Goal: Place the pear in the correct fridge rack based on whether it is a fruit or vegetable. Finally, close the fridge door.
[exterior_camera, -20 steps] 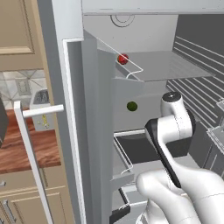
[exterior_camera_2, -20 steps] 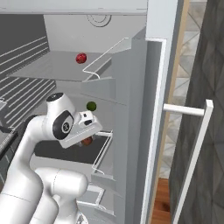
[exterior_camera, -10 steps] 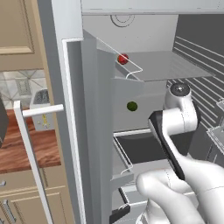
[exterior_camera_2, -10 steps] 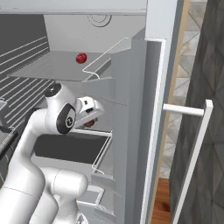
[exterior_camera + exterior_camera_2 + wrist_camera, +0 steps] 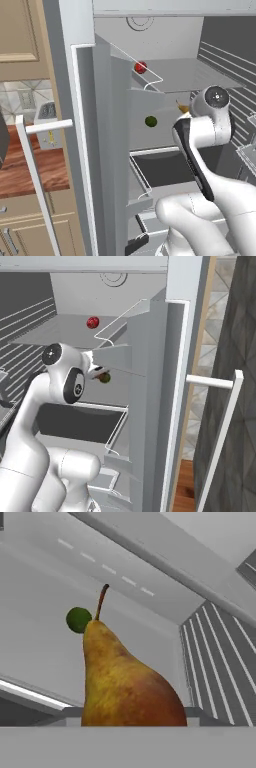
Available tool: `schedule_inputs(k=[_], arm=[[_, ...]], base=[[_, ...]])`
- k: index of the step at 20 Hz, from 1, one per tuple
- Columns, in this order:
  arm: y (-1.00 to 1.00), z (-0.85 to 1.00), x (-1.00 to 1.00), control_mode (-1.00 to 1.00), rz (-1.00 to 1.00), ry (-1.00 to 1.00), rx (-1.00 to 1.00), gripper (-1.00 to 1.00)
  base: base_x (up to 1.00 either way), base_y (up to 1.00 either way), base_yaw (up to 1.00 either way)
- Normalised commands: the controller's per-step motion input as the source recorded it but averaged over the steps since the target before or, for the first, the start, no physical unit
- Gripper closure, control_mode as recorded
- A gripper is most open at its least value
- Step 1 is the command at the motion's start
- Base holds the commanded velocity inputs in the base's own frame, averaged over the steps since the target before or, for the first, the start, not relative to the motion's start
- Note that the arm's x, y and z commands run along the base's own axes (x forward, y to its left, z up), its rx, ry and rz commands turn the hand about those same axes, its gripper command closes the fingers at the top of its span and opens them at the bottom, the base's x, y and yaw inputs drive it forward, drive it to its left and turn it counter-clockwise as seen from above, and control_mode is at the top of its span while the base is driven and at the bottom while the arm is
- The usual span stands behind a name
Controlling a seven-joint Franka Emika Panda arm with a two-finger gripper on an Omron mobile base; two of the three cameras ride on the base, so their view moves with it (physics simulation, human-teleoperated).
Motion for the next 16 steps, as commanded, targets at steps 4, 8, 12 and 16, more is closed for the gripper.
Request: schedule_inputs(k=[4, 8, 12, 16], arm=[[0.00, 0.78, 0.04, -1.00, 0.00, -0.04, 0.22, 1.00], [0.00, 0.84, 0.15, -1.00, 0.00, -0.01, 0.26, 1.00], [0.00, 0.74, 0.44, -1.00, 0.00, 0.00, 0.25, 1.00], [0.00, 0.18, 0.74, -1.00, -0.03, 0.01, 0.20, 1.00]], base=[[0.00, 0.00, 0.00], [0.00, 0.00, 0.00], [0.00, 0.00, 0.00], [0.00, 0.00, 0.00]])
